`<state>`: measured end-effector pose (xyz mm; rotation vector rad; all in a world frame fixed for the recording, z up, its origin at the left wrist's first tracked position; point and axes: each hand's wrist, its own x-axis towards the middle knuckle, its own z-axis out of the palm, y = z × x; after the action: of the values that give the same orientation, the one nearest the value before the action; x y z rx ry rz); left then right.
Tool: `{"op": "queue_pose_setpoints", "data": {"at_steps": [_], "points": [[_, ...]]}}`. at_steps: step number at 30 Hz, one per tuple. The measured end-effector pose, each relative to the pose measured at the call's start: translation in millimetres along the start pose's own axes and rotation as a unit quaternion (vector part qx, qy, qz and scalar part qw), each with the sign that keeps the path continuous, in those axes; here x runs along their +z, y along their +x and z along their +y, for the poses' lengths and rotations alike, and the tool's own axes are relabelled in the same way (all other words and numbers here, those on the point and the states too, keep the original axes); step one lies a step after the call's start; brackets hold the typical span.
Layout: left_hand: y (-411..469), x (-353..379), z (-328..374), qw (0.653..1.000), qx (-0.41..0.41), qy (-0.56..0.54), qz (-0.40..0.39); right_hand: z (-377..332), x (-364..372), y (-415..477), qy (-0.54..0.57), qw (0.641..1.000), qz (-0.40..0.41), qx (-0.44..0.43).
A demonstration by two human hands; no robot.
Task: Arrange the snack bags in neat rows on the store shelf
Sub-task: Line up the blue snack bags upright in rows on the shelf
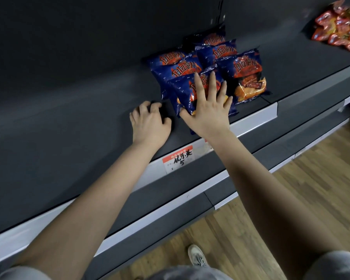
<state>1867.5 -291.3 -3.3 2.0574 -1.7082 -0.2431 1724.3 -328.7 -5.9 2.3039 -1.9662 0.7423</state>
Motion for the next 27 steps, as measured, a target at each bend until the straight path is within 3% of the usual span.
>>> {"op": "queue_pose_setpoints", "data": {"at_steps": [13, 17, 21, 27], "points": [[1, 3, -4, 1.0, 0.014, 0.013, 0.008, -2, -3, 0, -0.024, 0.999, -0.033, -0.003], [1, 0, -4, 1.0, 0.003, 0.009, 0.002, -6, -8, -3, -0.007, 1.0, 0.002, 0.0], [6, -8, -7, 1.0, -0.019, -0.015, 0.002, -17, -13, -14, 0.005, 0.992, 0.092, -0.081], [0, -39, -31, 0.999, -0.033, -0.019, 0.034, -71, -6, -21, 0.07, 0.981, 0.039, -0.178]]}}
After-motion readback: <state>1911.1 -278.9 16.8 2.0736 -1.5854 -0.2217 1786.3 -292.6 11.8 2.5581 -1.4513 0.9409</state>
